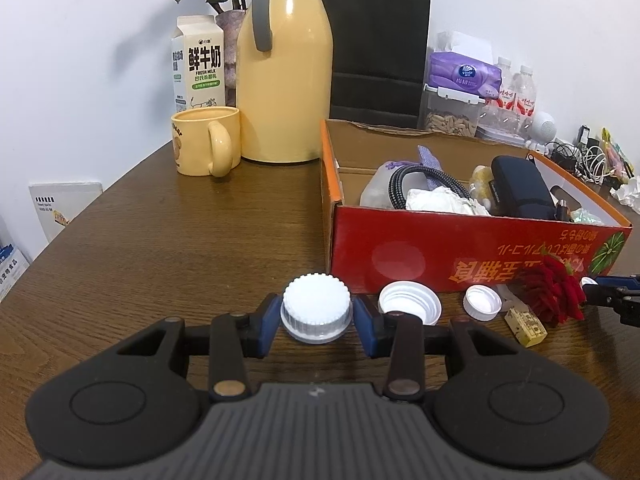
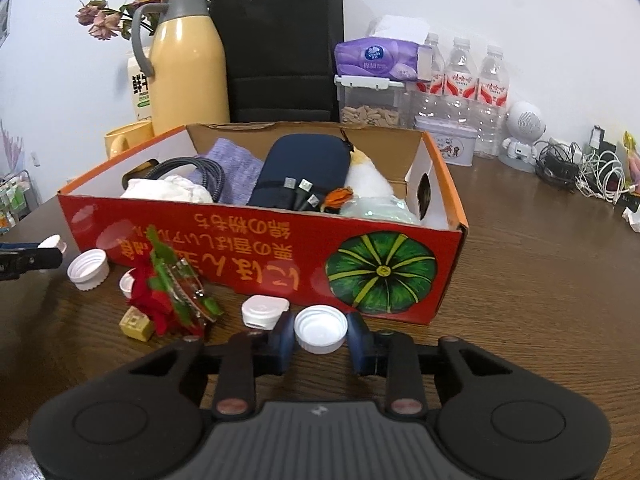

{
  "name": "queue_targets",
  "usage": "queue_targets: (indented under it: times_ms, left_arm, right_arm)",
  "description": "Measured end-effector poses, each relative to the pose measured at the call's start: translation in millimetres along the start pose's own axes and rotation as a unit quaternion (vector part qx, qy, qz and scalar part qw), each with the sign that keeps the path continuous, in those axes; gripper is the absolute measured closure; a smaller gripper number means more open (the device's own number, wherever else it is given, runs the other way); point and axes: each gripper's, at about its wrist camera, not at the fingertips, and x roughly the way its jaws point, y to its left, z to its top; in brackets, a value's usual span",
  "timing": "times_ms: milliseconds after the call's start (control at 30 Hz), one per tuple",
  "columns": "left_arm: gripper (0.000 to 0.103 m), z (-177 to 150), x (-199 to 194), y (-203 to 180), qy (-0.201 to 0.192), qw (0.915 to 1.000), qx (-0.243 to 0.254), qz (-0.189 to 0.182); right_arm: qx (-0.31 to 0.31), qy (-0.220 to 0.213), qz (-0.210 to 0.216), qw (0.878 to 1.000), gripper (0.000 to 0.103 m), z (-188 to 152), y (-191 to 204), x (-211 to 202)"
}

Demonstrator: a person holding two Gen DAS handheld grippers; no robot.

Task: Organize objects
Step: 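Carry both white caps into the box and open both grippers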

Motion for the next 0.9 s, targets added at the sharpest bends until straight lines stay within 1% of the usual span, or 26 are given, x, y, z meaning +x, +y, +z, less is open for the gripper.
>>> queue_targets:
  times_ms: [300, 433, 567, 700, 900]
  left_arm:
    - [0.062, 0, -17, -5, -0.026, 0.9996, -0.001, -0.005]
    - [0.062, 7, -29, -7, -0.043, 0.999, -0.003, -0.009]
    - [0.062, 22, -41, -18, -0.067, 0.9976, 0.001, -0.019]
    - [0.062, 44, -48, -37, -0.097, 0.9946, 0.01, -0.036]
    - [0.062, 73, -44, -68, -0.127, 0.9901, 0.022, -0.055]
  right_arm:
    - [-0.002, -0.027, 0.001, 1.0, 0.076, -2, 7, -19]
    - [-0.011, -0.048, 0.008, 0.999, 0.076, 0, 13, -33]
    - [-0.018, -0.074, 0.016, 0.997, 0.076, 10, 16, -46]
    - [-0.025, -0.096, 0.019, 0.995, 0.076, 26, 21, -53]
    - [-0.033, -0.129, 0.018, 0.991, 0.076, 57, 26, -53]
